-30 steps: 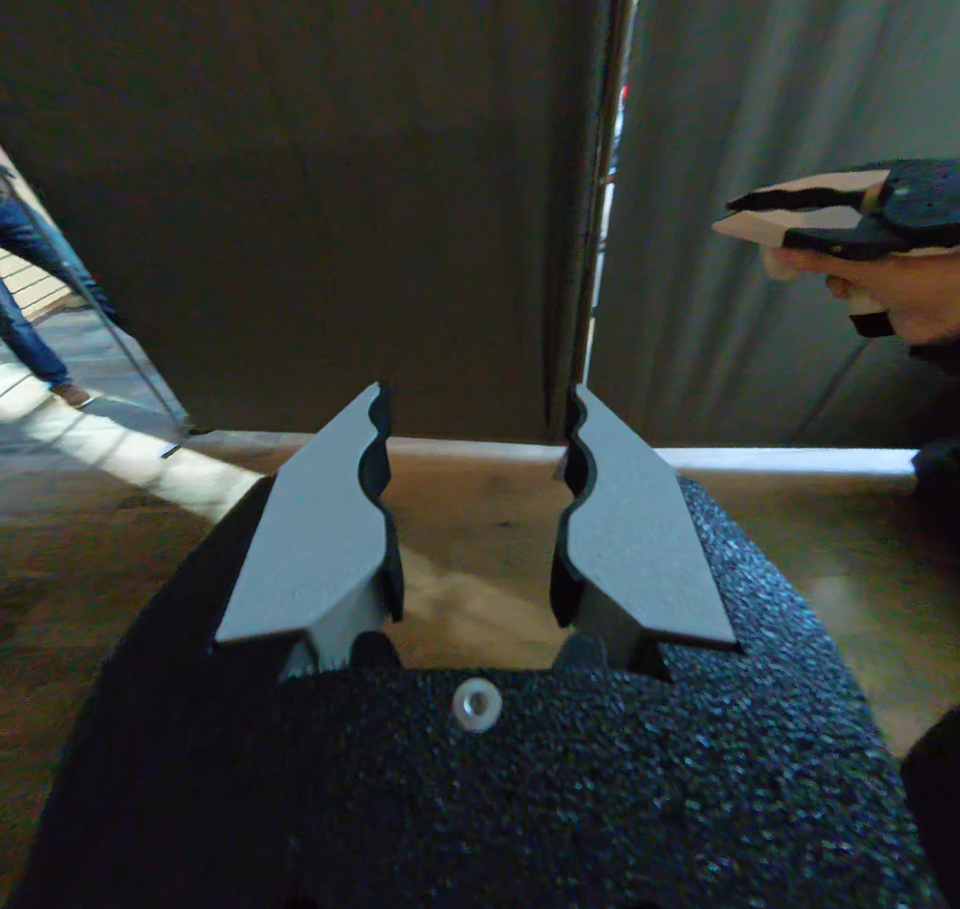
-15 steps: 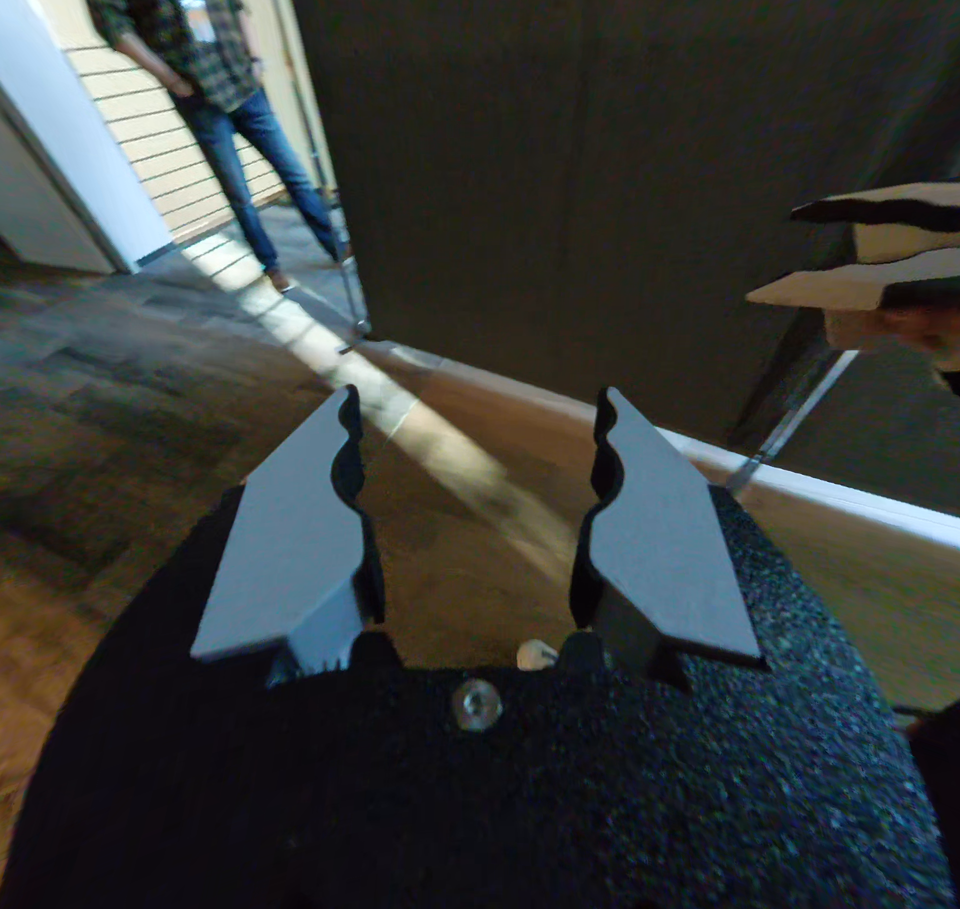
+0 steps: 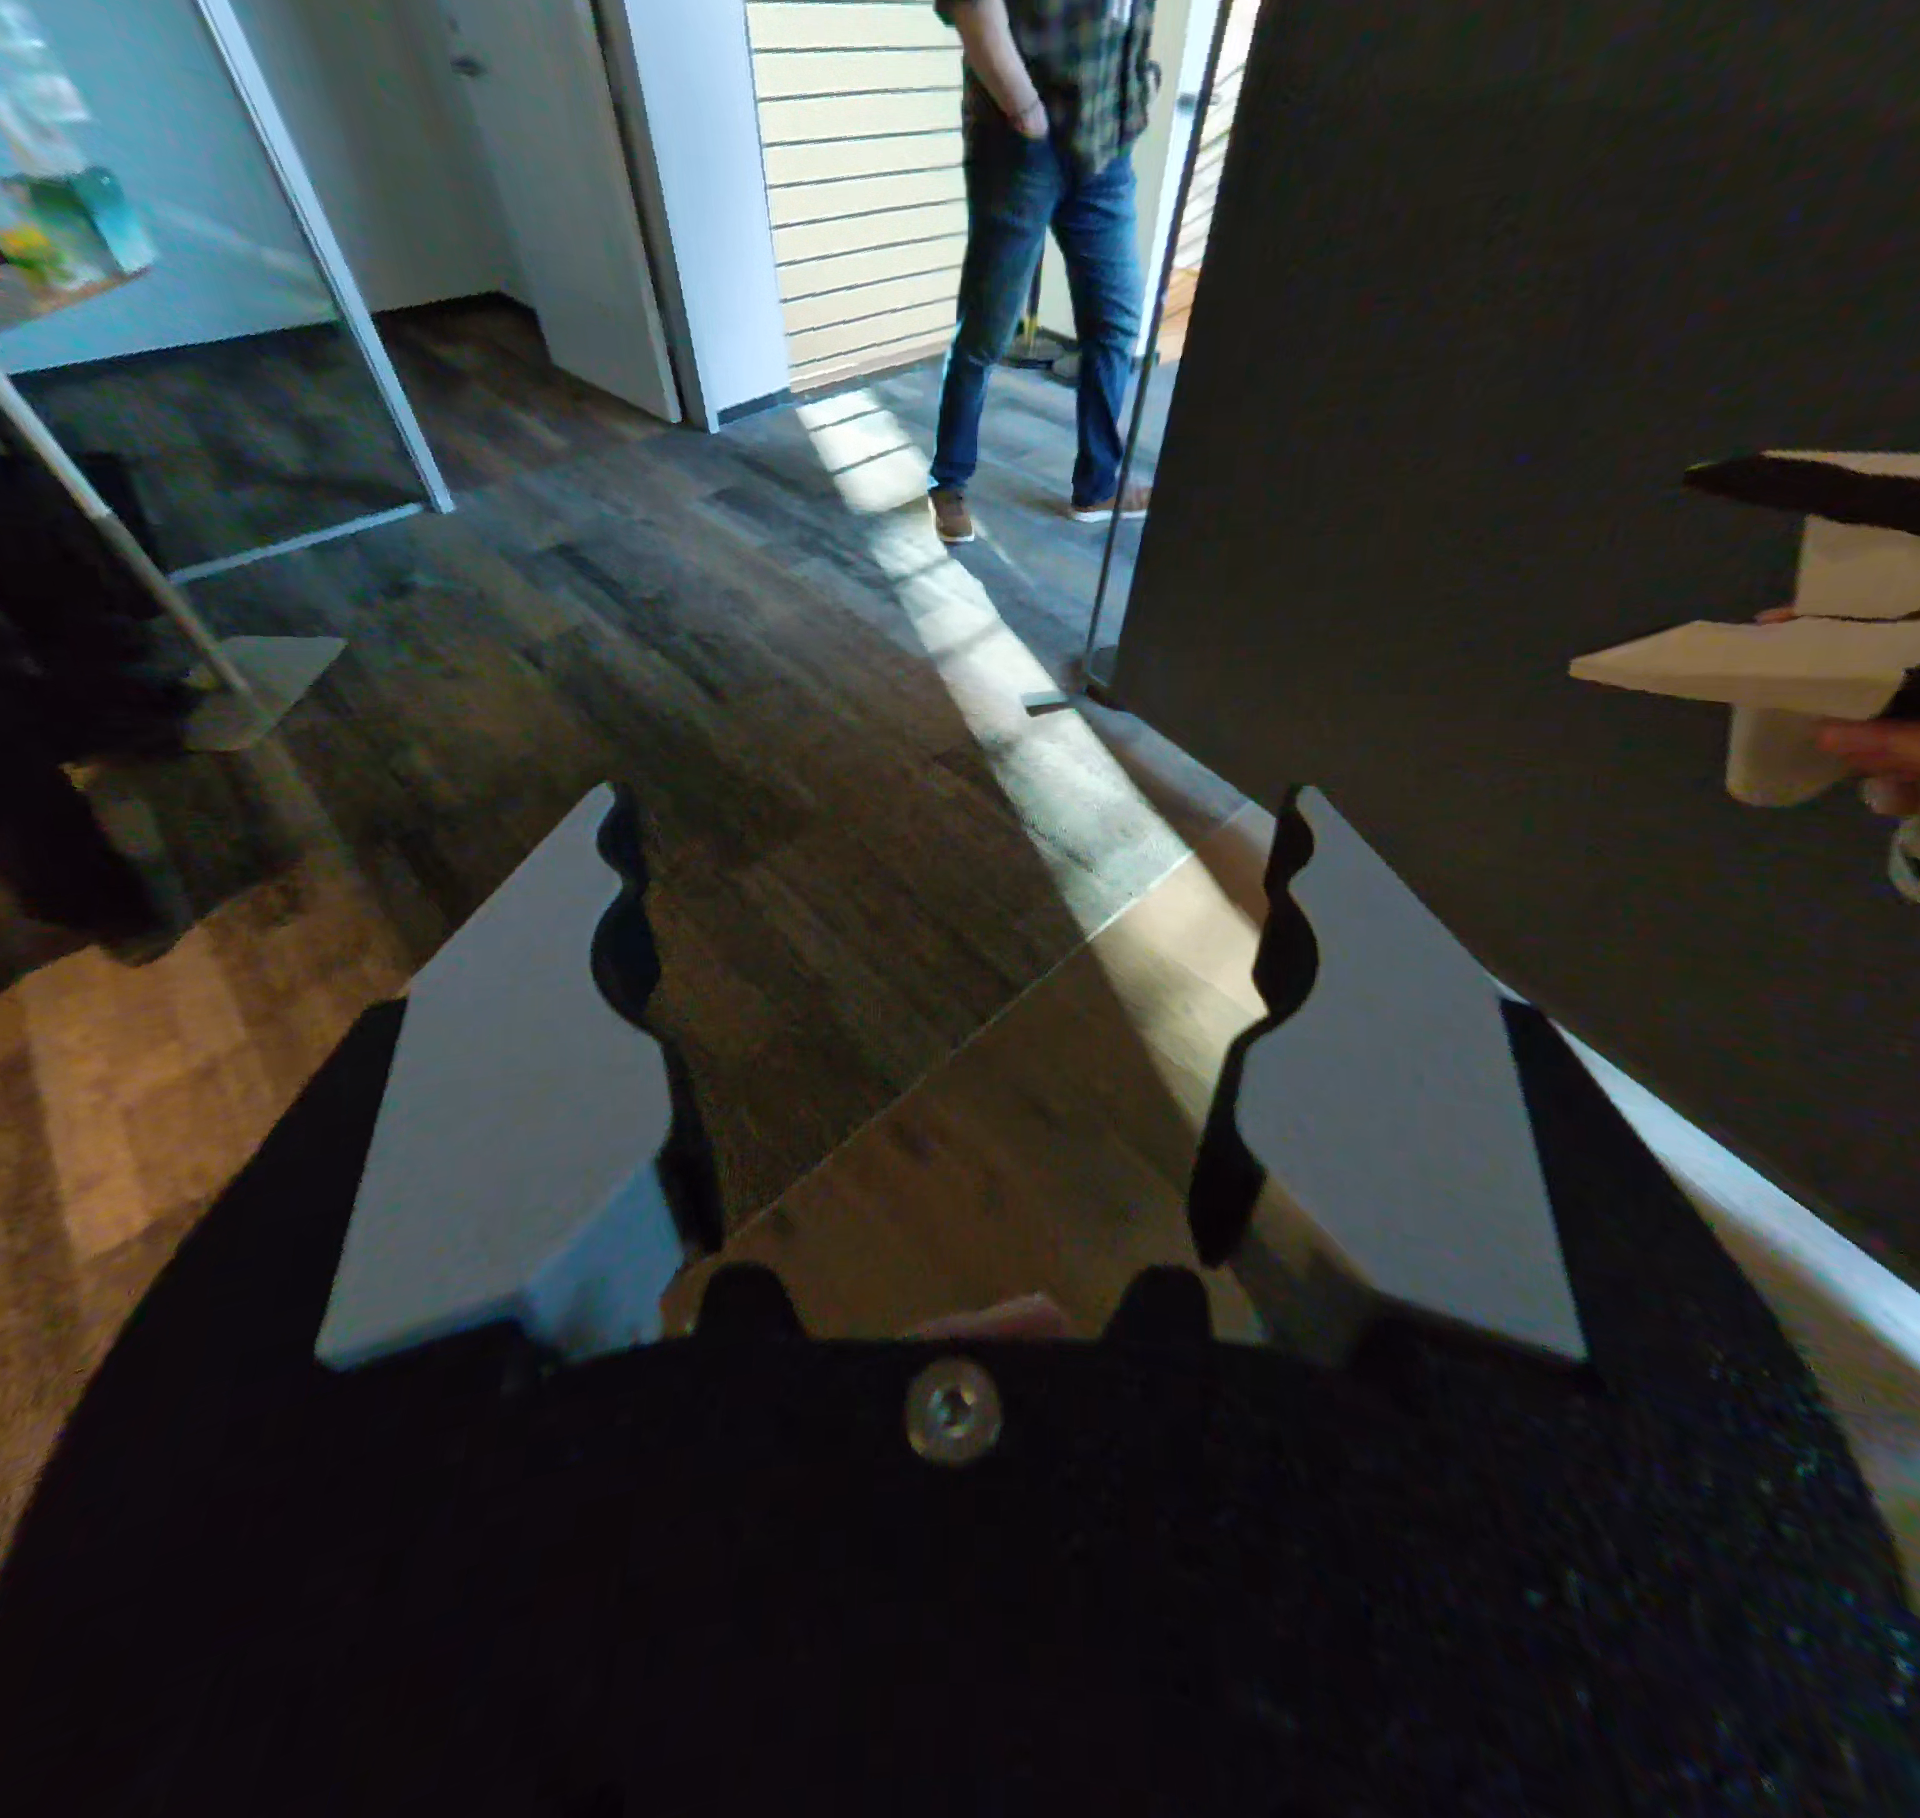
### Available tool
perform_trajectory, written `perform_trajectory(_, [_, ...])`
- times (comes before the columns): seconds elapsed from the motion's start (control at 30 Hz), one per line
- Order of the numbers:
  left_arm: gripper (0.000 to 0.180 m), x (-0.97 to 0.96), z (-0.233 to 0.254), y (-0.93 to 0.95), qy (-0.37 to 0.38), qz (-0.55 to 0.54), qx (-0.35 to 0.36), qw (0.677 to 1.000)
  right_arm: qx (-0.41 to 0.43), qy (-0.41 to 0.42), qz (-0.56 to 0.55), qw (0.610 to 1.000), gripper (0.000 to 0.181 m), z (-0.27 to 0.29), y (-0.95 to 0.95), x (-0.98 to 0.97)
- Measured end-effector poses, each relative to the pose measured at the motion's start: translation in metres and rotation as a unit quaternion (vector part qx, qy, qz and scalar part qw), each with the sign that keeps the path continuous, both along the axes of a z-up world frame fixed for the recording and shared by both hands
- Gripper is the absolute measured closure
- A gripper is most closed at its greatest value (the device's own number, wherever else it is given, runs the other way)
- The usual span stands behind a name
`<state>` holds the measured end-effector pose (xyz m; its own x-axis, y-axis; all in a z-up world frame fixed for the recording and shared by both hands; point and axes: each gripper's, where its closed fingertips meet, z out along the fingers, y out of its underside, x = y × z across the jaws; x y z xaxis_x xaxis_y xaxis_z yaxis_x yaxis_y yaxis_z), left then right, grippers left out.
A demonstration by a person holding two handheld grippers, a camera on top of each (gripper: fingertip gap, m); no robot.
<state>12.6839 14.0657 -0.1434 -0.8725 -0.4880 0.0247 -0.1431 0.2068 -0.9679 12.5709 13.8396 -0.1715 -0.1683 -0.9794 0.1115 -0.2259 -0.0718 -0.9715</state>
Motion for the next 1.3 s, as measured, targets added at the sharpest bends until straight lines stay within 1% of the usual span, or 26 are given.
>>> perform_trajectory(0.13, [0.060, 0.082, -0.016, -0.037, -0.028, 0.005, 0.009, 1.000, -0.028, 0.006, 0.004, 1.000, 0.059, 0.001, -0.053, 0.081])
perform_trajectory(0.2, [0.061, 0.130, -0.026, -0.062, -0.026, 0.005, 0.003, 1.000, -0.042, 0.012, -0.012, 0.999, 0.061, 0.000, -0.090, 0.118])
perform_trajectory(0.27, [0.060, 0.175, -0.026, -0.103, -0.015, -0.022, -0.014, 1.000, -0.048, 0.026, -0.039, 0.998, 0.061, 0.001, -0.129, 0.149])
perform_trajectory(0.33, [0.060, 0.218, -0.020, -0.149, -0.021, -0.056, -0.031, 0.998, -0.059, 0.034, -0.083, 0.994, 0.066, 0.005, -0.172, 0.171])
perform_trajectory(0.43, [0.060, 0.273, 0.000, -0.225, 0.003, -0.121, -0.030, 0.992, -0.032, 0.045, -0.144, 0.988, 0.069, 0.009, -0.228, 0.194])
perform_trajectory(0.5, [0.062, 0.307, 0.014, -0.274, -0.013, -0.165, -0.039, 0.985, -0.039, 0.035, -0.177, 0.983, 0.073, 0.015, -0.261, 0.209])
perform_trajectory(0.57, [0.066, 0.337, 0.021, -0.321, -0.016, -0.197, -0.039, 0.979, -0.032, 0.039, -0.209, 0.977, 0.077, 0.011, -0.290, 0.223])
perform_trajectory(0.63, [0.068, 0.364, 0.025, -0.366, -0.001, -0.222, -0.031, 0.974, -0.011, 0.039, -0.237, 0.971, 0.079, 0.007, -0.315, 0.238])
perform_trajectory(0.73, [0.070, 0.406, 0.027, -0.428, 0.000, -0.237, -0.036, 0.971, -0.009, 0.014, -0.281, 0.960, 0.091, 0.007, -0.360, 0.265])
perform_trajectory(0.83, [0.072, 0.452, 0.015, -0.494, 0.001, -0.253, -0.040, 0.967, 0.008, 0.000, -0.317, 0.948, 0.095, -0.009, -0.423, 0.300])
perform_trajectory(0.9, [0.071, 0.489, 0.005, -0.538, 0.004, -0.257, -0.028, 0.966, 0.018, 0.003, -0.318, 0.948, 0.094, -0.024, -0.472, 0.334])
perform_trajectory(0.97, [0.070, 0.532, -0.003, -0.583, -0.010, -0.249, -0.021, 0.968, 0.020, 0.005, -0.310, 0.951, 0.092, -0.036, -0.524, 0.377])
perform_trajectory(1.07, [0.070, 0.606, -0.005, -0.643, -0.021, -0.215, 0.000, 0.976, 0.025, -0.010, -0.297, 0.955, 0.092, -0.045, -0.612, 0.460])
perform_trajectory(1.13, [0.070, 0.656, 0.005, -0.682, -0.017, -0.195, -0.002, 0.981, 0.051, -0.023, -0.266, 0.962, 0.085, -0.037, -0.666, 0.527])
perform_trajectory(1.2, [0.071, 0.702, 0.016, -0.719, -0.030, -0.184, -0.014, 0.982, 0.036, -0.033, -0.234, 0.971, 0.085, -0.021, -0.713, 0.593])
perform_trajectory(1.3, [0.070, 0.768, 0.011, -0.776, -0.037, -0.169, 0.005, 0.985, 0.038, -0.021, -0.197, 0.979, 0.077, -0.005, -0.772, 0.679])
